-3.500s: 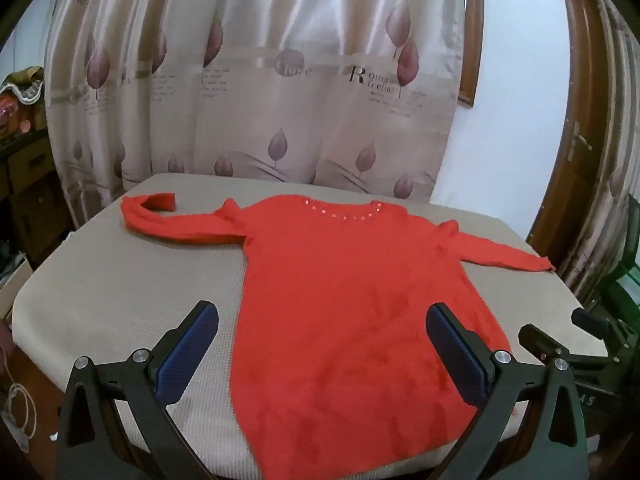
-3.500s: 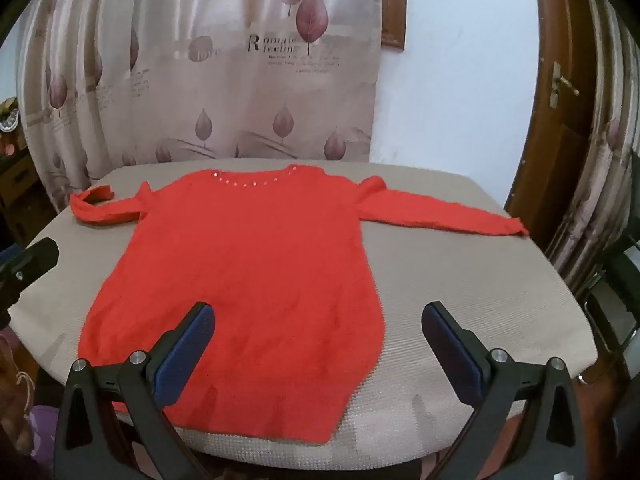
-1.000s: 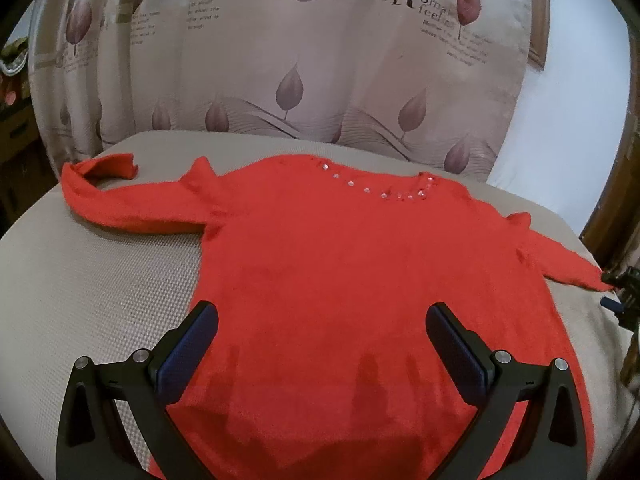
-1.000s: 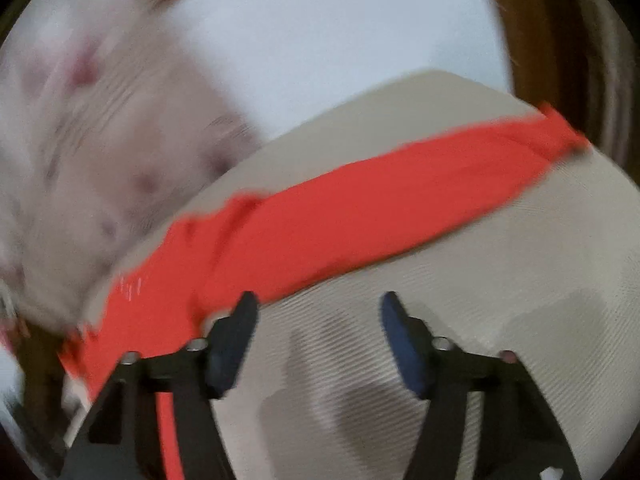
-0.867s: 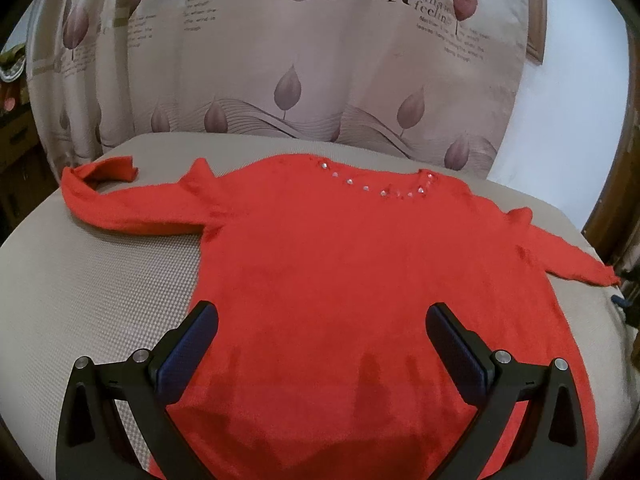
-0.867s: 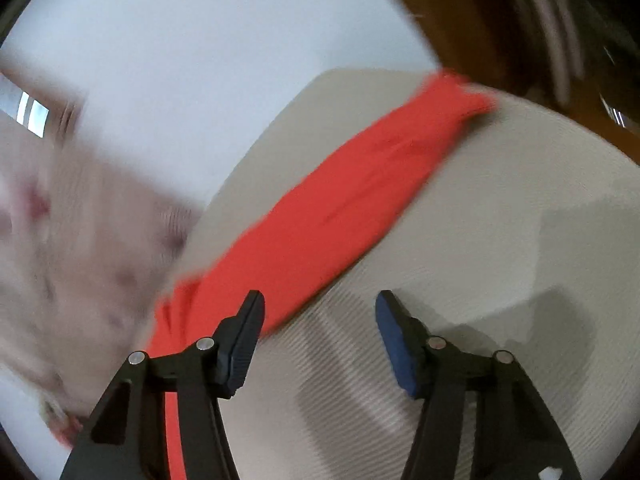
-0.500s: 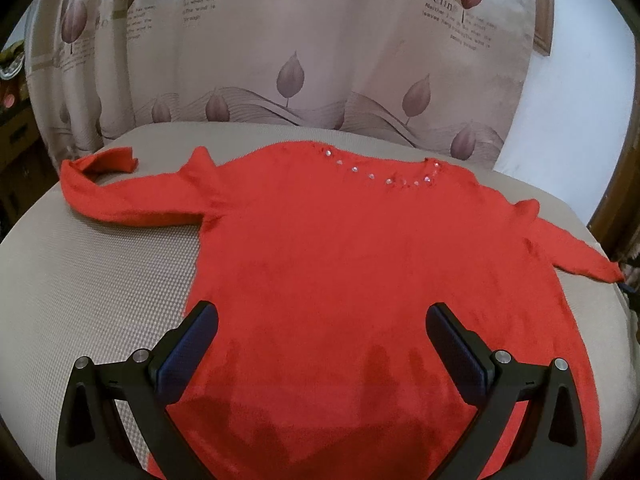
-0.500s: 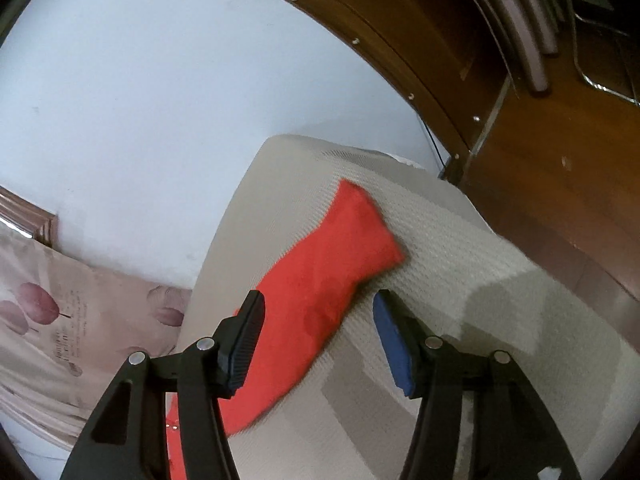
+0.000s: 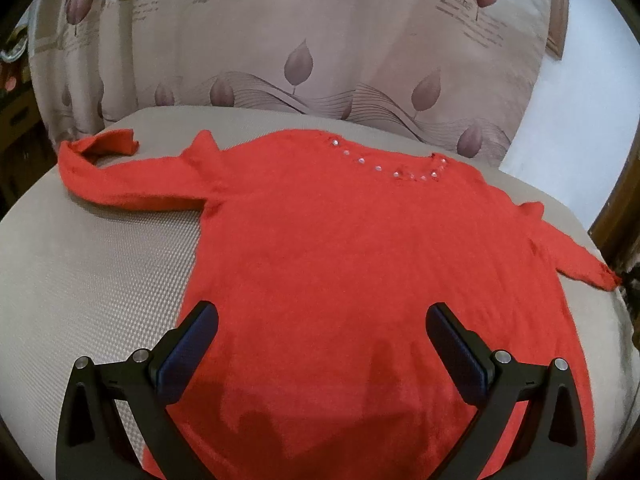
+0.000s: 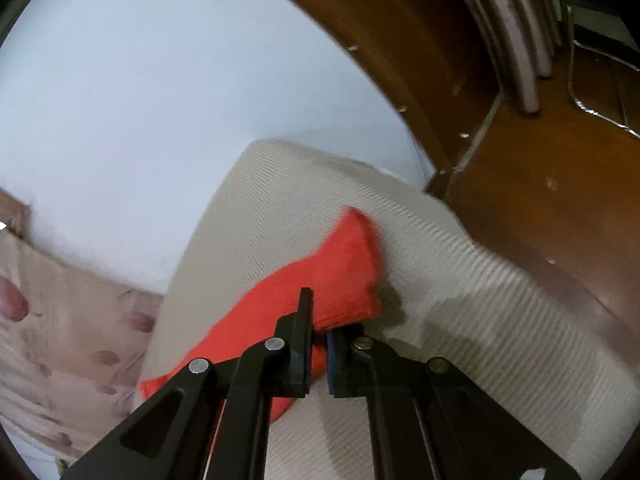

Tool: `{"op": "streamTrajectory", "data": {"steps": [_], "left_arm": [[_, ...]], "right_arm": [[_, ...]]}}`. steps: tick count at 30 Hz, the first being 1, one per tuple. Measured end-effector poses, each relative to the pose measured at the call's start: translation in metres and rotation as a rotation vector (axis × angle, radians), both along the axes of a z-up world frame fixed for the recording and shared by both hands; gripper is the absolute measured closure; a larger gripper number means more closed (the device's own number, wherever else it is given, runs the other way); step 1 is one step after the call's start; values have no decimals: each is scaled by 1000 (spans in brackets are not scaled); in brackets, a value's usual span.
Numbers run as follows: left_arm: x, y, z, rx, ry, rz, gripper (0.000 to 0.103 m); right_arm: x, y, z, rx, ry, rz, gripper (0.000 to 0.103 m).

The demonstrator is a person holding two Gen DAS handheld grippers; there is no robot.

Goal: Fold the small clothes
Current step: 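Grasp the cuff of the sweater sleeve with the right gripper, then fold the held sleeve across the sweater body with the right gripper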

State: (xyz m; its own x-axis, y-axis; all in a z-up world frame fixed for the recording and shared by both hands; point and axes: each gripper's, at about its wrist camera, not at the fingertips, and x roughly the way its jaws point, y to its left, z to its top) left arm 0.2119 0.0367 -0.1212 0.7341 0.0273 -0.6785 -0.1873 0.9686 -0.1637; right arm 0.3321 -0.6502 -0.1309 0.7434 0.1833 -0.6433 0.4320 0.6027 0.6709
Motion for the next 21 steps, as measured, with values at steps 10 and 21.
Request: {"op": "streamTrajectory", "data": {"steps": [10,21], "left_arm": [[-20,39,16,-102,-68,64,0],[-45,97,24,30,-125,96,0]], "right_arm": [[59,222,71,40,-116,366,98],[88,519,14,114,-37,746,98]]}}
